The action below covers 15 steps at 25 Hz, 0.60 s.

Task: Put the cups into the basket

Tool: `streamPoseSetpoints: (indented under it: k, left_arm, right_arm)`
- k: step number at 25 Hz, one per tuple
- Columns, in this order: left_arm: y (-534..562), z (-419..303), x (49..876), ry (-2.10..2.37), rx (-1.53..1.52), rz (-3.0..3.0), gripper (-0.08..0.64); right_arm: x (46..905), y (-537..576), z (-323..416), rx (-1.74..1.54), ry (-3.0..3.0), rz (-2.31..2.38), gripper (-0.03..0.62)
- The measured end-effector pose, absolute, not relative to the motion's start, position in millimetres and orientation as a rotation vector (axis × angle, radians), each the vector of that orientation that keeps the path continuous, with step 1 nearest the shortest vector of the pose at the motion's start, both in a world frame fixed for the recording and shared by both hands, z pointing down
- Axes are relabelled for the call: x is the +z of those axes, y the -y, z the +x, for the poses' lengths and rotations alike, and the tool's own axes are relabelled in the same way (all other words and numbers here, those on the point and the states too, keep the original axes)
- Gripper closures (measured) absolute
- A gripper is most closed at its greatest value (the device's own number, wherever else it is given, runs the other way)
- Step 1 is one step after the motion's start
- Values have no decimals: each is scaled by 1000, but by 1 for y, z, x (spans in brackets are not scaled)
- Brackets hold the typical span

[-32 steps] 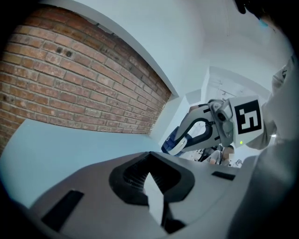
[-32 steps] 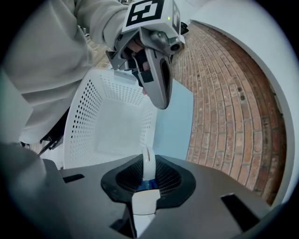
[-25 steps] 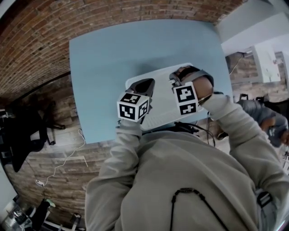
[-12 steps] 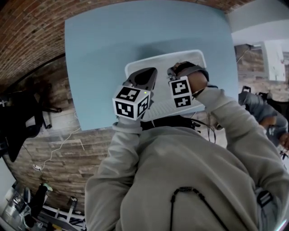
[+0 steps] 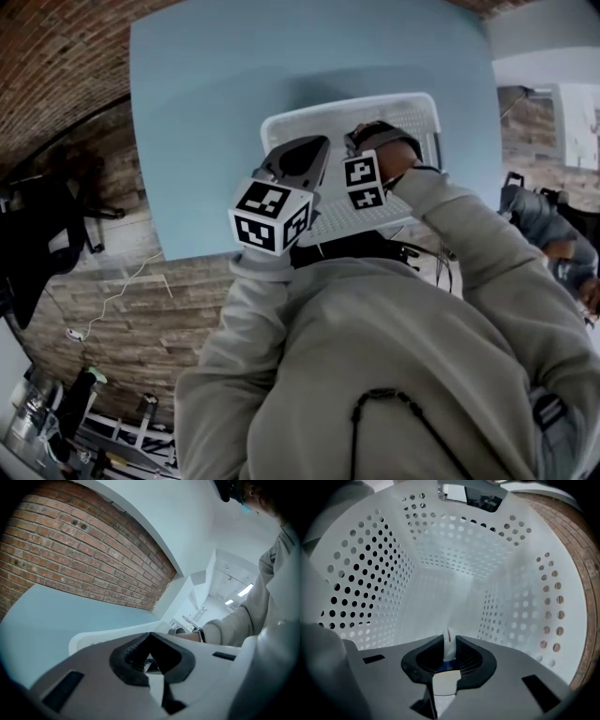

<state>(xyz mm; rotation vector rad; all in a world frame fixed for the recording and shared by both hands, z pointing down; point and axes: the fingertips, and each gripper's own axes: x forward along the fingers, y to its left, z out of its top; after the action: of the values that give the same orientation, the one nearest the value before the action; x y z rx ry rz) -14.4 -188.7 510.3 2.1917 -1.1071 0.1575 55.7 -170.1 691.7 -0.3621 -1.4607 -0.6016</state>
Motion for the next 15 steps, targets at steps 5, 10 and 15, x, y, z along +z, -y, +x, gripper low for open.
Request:
streamPoseSetpoints:
  k: [5, 10, 15]
  left_arm:
    - [188, -13, 510, 1108, 155, 2193, 565]
    - [187, -13, 510, 1110, 151, 2189, 565]
    - [187, -13, 512, 1106, 152, 2186, 565]
  right_arm:
    - [710, 167, 59, -624, 1368, -412, 520]
    - [728, 163, 58, -624, 1316, -425, 519]
    - [733, 163, 50, -669, 1290, -397, 518]
